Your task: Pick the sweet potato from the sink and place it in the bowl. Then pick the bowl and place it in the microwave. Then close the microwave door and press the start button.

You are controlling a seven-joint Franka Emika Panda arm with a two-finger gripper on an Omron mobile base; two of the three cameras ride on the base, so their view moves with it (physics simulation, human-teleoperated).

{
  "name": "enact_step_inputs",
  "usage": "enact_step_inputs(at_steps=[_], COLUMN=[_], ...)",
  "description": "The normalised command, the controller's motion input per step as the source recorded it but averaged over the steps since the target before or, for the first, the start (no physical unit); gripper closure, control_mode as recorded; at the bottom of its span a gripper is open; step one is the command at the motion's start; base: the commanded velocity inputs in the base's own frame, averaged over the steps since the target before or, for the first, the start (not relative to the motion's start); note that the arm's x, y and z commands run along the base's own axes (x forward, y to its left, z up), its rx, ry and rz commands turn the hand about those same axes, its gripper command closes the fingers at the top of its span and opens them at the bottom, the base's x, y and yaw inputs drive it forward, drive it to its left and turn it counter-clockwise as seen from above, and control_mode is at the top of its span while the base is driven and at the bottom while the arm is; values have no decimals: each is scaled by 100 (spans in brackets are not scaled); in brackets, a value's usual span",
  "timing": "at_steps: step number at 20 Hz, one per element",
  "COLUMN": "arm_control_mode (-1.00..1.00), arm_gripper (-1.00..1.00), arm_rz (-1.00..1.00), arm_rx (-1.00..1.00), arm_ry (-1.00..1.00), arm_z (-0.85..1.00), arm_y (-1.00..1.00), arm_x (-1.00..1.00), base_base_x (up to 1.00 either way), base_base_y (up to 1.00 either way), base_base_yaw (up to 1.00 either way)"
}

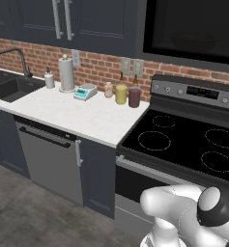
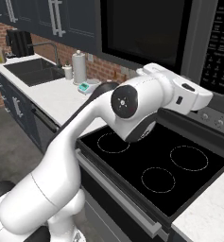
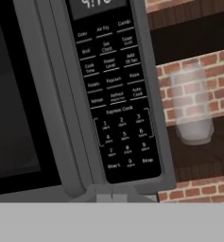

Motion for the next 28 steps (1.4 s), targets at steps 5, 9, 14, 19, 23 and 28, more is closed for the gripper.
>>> enact_step_inputs(at_steps=[5,9,14,19,23,28], arm_control_mode=[-100,-100,-100,-100,-100,-100], arm_gripper=[100,100,100,100,100,100], arm_rz=[0,0,0,0,0,0], arm_rx=[0,0,0,0,0,0], arm_ry=[0,0,0,0,0,0], arm_z=[-8,-9,-9,-5,0,0], arm_y=[-4,-8,-10,-11,-12,-18], arm_x=[14,17,17,15,17,19], base_base_x=[0,0,0,0,0,0], base_base_y=[0,0,0,0,0,0], base_base_yaw=[0,0,0,0,0,0])
